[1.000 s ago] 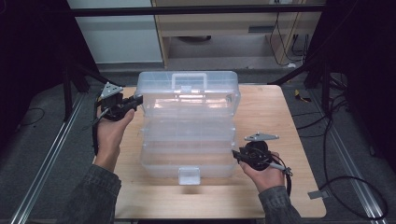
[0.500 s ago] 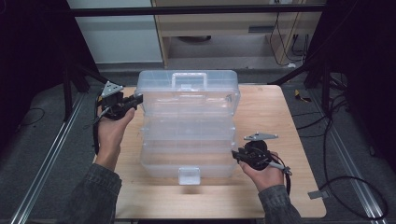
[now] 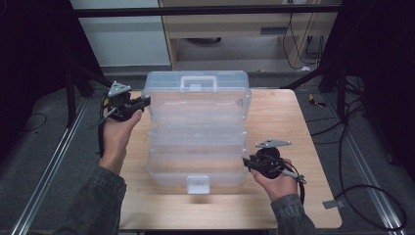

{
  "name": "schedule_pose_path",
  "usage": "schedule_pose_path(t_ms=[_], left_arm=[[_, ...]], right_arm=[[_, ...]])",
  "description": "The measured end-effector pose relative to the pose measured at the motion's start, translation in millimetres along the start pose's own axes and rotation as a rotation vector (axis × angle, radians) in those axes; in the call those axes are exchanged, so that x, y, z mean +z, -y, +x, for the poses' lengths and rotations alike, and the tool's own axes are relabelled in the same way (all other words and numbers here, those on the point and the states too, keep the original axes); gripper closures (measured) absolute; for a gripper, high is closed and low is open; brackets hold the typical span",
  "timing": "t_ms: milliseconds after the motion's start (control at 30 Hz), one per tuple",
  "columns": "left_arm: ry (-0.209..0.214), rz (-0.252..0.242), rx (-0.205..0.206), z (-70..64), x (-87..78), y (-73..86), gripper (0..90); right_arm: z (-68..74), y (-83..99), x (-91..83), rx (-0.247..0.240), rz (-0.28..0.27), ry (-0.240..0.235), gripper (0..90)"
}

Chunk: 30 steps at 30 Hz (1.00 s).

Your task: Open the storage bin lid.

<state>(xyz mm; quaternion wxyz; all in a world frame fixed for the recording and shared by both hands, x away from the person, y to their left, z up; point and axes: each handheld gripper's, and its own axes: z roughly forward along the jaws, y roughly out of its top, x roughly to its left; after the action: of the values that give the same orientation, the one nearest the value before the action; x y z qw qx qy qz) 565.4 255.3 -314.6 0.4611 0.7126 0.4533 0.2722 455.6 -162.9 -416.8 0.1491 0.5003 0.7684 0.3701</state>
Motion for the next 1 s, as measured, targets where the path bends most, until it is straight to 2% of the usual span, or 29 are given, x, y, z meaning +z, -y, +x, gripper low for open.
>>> schedule_pose_path(t_ms=[1000], left_arm=[[0.003, 0.024, -0.024, 10.0, 19.4, -12.7, 78.9]], right_arm=[[0.8, -1.0, 2.1, -0.018, 0.007, 0.010, 66.3]])
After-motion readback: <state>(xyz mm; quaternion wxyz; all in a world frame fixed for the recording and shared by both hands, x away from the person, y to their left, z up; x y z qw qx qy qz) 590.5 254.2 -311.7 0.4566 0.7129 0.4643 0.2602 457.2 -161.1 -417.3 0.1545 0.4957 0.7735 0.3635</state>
